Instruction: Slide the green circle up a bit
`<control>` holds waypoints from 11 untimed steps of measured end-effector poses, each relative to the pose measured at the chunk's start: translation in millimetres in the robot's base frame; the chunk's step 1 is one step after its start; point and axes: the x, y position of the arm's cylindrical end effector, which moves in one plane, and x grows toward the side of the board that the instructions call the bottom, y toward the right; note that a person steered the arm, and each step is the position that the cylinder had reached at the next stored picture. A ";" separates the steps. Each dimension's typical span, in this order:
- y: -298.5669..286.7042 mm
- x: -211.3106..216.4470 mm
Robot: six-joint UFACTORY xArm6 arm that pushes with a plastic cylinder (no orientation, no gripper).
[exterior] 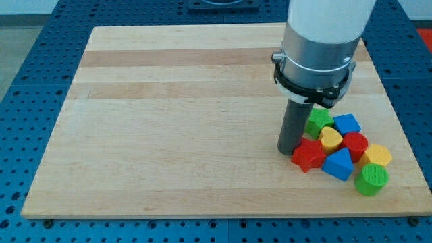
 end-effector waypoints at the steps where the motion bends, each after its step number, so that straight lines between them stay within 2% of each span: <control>1: -1.1 1.2; 3: -45.6 63.4; 4: -36.1 72.8; 5: 19.5 93.0; 8: 139.7 96.0; 11: 141.0 83.2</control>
